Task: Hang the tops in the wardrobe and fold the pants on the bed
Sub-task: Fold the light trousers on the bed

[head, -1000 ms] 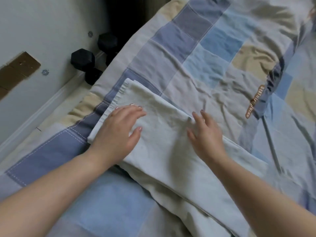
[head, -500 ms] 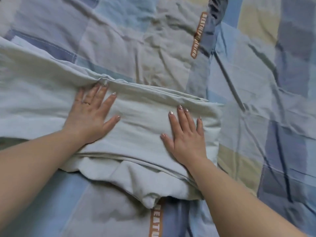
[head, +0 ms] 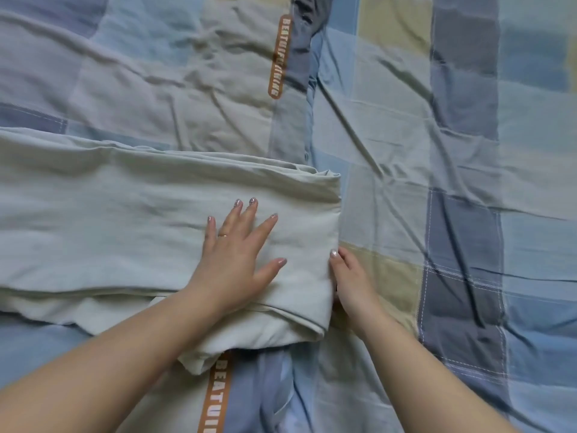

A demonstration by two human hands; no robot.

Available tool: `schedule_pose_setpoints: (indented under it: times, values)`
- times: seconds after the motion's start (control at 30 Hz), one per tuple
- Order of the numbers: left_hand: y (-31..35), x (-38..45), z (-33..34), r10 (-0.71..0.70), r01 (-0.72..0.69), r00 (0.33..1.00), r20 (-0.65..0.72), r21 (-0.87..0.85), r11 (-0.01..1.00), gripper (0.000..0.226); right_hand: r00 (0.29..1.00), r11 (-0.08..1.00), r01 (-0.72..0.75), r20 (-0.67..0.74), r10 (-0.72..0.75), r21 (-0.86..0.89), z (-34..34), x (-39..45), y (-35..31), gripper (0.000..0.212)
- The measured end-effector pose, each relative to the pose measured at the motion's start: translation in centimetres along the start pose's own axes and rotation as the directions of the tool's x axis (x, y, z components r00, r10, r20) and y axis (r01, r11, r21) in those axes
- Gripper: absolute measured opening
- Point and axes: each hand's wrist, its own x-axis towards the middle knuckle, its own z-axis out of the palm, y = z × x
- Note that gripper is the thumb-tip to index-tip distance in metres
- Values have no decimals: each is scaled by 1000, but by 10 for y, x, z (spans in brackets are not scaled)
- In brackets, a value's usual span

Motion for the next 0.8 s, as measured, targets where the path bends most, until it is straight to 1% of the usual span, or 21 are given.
schedule_pose_setpoints:
  times: [0.03,0.07,0.1,0.13,0.17,0.2,0.23,0.33,0.37,0.43,0.47,0.5,0.53,0.57,0.6,0.63,0.67,0.7,0.73,0.77,0.8]
  values:
    - [10,5,10,-72,72,997,-5,-60,996,71,996,995,-66,72,61,78,0,-3,4,30]
    - [17,8,19,-115,114,993,-11,-72,991,73,987,984,-115,129,98,135,-1,-5,7,30]
    - [20,9,28,-121,121,993,-11,-19,992,75,979,980,-132,175,105,151,-2,-7,9,31]
    - [21,8,38,-102,103,995,-9,73,992,76,975,984,-119,204,90,131,-5,-9,12,34]
    - [18,5,45,-79,79,997,-7,161,984,76,973,990,-94,220,70,103,-6,-11,14,37]
    - [14,1,49,-61,62,998,-9,214,975,77,974,993,-74,218,52,95,-8,-13,16,39]
    - [12,-1,51,-57,59,998,-14,229,972,80,980,992,-60,198,37,112,-10,-15,16,38]
    - [15,-1,50,-58,62,998,-24,188,980,84,994,977,-56,100,36,205,-21,-21,21,28]
    - [17,-1,49,-56,58,998,-14,178,982,84,992,970,-78,112,53,232,-23,-24,22,26]
    - [19,-8,48,-26,24,1000,10,155,988,83,973,948,-146,215,86,282,-23,-33,25,24]
    - [20,-14,47,1,-5,1000,24,159,987,82,961,942,-168,259,92,292,-22,-38,26,25]
    - [22,-20,46,22,-29,999,43,163,986,81,958,939,-170,274,86,300,-22,-40,27,28]
    - [23,-24,45,28,-36,998,57,138,990,80,960,934,-158,271,69,322,-22,-44,26,31]
    - [24,-26,42,12,-16,998,59,68,998,79,963,926,-141,266,46,350,-22,-46,24,33]
    - [26,-25,38,-32,35,998,53,-60,998,76,962,920,-125,274,20,372,-21,-50,18,35]
    - [29,-24,33,-104,114,993,54,-233,966,71,957,919,-102,291,-14,380,-21,-53,12,38]
    - [32,-20,24,-195,206,978,70,-437,876,64,949,923,-59,308,-66,381,-20,-57,3,42]
    - [34,-15,13,-284,286,952,110,-644,710,56,937,929,-3,325,-126,369,-19,-62,-8,47]
    - [37,-11,-1,-333,334,925,181,-804,492,50,918,936,56,350,-185,346,-17,-67,-21,52]
    - [38,-8,-17,-325,347,913,247,-889,300,46,894,944,117,380,-236,310,-14,-74,-36,54]
    - [37,-5,-33,-279,354,913,299,-919,172,46,868,947,174,413,-277,270,-10,-81,-51,54]
